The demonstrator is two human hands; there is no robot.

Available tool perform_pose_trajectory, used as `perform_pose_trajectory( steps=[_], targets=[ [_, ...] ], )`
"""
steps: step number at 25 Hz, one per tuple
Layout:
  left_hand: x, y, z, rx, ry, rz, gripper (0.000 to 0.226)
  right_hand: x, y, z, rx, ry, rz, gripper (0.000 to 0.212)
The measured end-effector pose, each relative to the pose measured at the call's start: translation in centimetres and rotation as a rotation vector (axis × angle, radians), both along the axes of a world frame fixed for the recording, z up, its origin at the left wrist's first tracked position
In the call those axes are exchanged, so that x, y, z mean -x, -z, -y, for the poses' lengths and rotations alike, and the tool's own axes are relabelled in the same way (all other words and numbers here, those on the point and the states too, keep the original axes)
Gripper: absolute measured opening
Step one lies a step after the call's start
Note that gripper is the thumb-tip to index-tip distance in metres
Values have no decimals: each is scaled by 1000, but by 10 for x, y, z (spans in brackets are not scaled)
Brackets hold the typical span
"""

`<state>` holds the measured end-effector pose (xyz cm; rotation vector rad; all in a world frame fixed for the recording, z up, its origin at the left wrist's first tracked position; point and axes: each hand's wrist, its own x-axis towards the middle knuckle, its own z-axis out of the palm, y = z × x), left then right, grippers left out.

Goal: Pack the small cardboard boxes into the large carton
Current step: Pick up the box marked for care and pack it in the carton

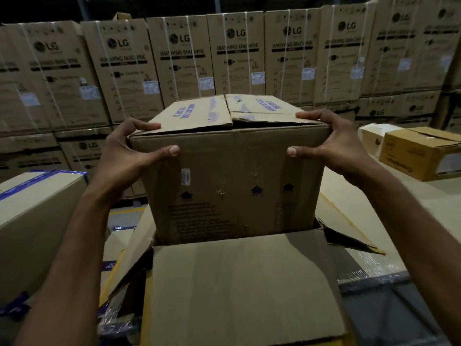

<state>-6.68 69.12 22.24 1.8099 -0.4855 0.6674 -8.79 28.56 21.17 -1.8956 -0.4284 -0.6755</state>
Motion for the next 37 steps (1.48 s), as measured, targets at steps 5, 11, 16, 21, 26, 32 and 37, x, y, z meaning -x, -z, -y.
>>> perform_pose_trajectory(
  steps=[5,11,16,21,26,32,37],
  targets=[
    [-13,50,0,-59,-46,-168,55,-23,36,-2,113,98,-118,79],
    [-18,109,-1,-119,-68,-290,55,-28,94,-8,182,170,-201,69],
    [-4,145,1,-177,-16,-393,55,-11,148,-7,189,222,-299,67],
    [-5,152,-2,-210,-74,-387,54,-12,147,-6,203,213,-320,66],
    [-4,147,-4,-283,-44,-428,47,-5,145,-7,232,197,-366,60],
    [-8,119,1,-586,-172,-252,44,-4,113,-41,526,300,-218,62],
    [-3,119,13,-422,-126,-62,42,-2,111,-74,622,324,139,45]
  ],
)
